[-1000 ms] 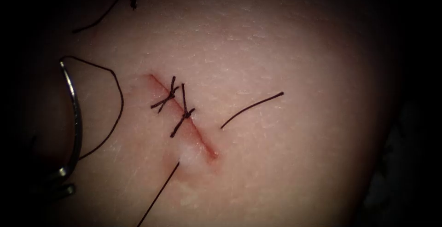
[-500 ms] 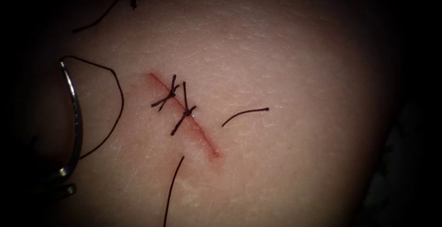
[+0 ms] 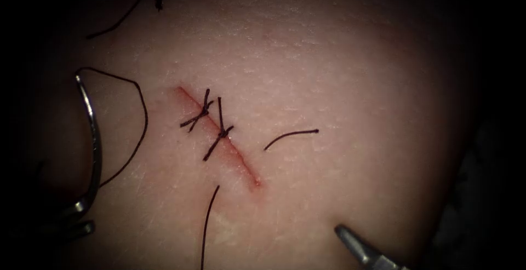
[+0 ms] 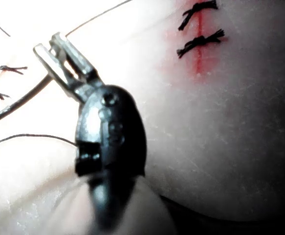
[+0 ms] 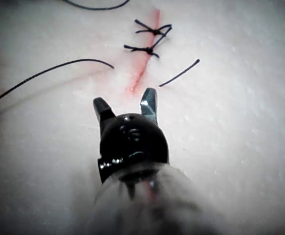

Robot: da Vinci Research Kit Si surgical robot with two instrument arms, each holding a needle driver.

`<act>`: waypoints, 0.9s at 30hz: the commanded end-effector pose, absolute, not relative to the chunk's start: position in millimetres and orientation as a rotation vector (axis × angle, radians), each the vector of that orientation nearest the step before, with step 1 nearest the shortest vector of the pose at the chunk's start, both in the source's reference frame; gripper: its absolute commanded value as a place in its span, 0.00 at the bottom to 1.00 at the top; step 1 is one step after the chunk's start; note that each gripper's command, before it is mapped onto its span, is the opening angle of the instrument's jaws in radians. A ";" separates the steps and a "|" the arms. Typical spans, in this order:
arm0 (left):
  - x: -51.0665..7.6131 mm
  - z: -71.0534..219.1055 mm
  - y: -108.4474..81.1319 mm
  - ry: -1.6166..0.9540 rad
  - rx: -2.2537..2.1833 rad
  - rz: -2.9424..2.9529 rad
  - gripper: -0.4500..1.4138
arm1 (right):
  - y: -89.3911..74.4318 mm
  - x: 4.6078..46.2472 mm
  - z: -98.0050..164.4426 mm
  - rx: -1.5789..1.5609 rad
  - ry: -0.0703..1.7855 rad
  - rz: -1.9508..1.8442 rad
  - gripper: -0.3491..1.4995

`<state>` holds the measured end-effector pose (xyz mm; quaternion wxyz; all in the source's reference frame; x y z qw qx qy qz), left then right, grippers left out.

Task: Wound Closure

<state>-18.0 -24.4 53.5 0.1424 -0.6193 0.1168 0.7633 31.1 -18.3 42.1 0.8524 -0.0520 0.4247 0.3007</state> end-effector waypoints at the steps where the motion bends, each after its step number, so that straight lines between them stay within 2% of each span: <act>1: -18.3 54.2 -25.3 0.330 -1.785 2.203 0.00 | -17.6 31.9 43.8 -0.094 0.900 0.667 0.90; 9: -18.3 54.2 -25.3 0.326 -1.784 2.199 0.00 | -13.5 32.1 47.9 -0.020 1.000 0.807 0.91; 14: -18.3 54.2 -25.4 0.326 -1.785 2.199 0.00 | -11.9 32.6 51.1 0.029 1.038 0.855 0.82; 24: -18.3 54.2 -25.4 0.325 -1.785 2.199 0.00 | -11.0 33.3 56.2 0.139 1.110 0.944 0.82; 27: -18.2 54.3 -25.3 0.325 -1.786 2.199 0.00 | -11.0 33.9 56.4 0.144 1.126 0.944 0.76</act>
